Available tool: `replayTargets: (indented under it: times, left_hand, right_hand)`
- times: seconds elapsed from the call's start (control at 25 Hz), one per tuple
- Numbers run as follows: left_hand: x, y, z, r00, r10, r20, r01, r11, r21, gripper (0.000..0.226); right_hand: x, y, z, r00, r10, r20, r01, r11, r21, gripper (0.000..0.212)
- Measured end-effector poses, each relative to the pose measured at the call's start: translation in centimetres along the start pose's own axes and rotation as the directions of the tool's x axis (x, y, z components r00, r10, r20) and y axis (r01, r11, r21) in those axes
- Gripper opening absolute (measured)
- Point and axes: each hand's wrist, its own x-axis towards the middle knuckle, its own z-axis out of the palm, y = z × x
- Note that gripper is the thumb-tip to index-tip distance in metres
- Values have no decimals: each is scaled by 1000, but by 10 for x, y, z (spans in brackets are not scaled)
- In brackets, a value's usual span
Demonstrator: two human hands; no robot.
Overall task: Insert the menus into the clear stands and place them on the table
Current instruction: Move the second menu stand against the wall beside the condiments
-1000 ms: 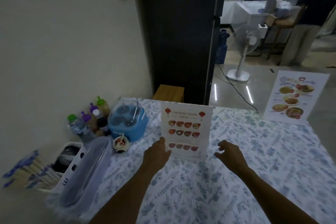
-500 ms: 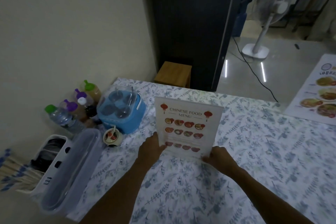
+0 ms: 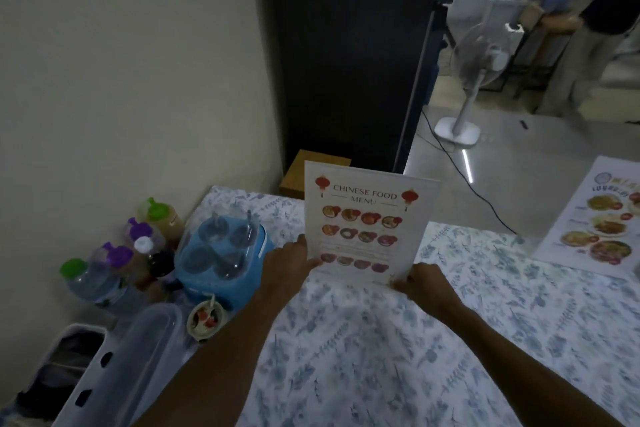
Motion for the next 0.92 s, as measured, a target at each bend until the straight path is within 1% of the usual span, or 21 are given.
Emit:
replayTargets:
  times: [0.08,0.16,0.24,0.28,0.4,0.48,0.64,0.76,0.8,0.84,0.92]
  left_hand:
    - [32,-8,-26,998,62,10,-61,997,-38,69]
    - [70,-24,-56,992,122,-13,-122,992,-12,66]
    - [107,-45,-88,990,141,10,-142,990,26,65]
    - [123,-56,-103,988,153,8,-153,986,70,64]
    - [161,-100,-140,979,186,-80,-163,958,235,60]
    - [187,-135,-153,980,167,-105,-136,958,254,56]
    - [234,-207,-151,993,68,-101,-44,974,224,59]
    - [258,-254,-135,994,-77,-74,88,984,155,55]
    - [266,-270,-127,989,-138,-58,144,984,106,54]
    - [272,-284,-120,978,-205,-28,206,978,24,54]
    - [280,-304,-107,956,-292,18,291,944,-159,56]
  right_hand:
    - [20,-26,-11,999,9,-54,-8,1000,21,27]
    - [43,-59,-15,995,3,-99,-1,1000,24,30]
    - [73,-94,-16,991,-14,-134,18,1000,24,33]
    - [86,-113,-15,989,-27,-142,30,999,21,33]
    - [132,-166,-1,984,-80,-160,84,996,21,32]
    - [166,-195,18,983,-90,-159,100,994,53,27]
    - [235,-224,74,994,-35,-101,51,986,158,26]
    - [275,-240,117,998,-50,-26,54,979,199,25]
    - [287,-244,131,998,-56,-8,56,974,218,27]
    - [298,-247,144,999,-53,5,50,970,237,29]
    - [316,-251,170,999,-30,22,24,970,242,28]
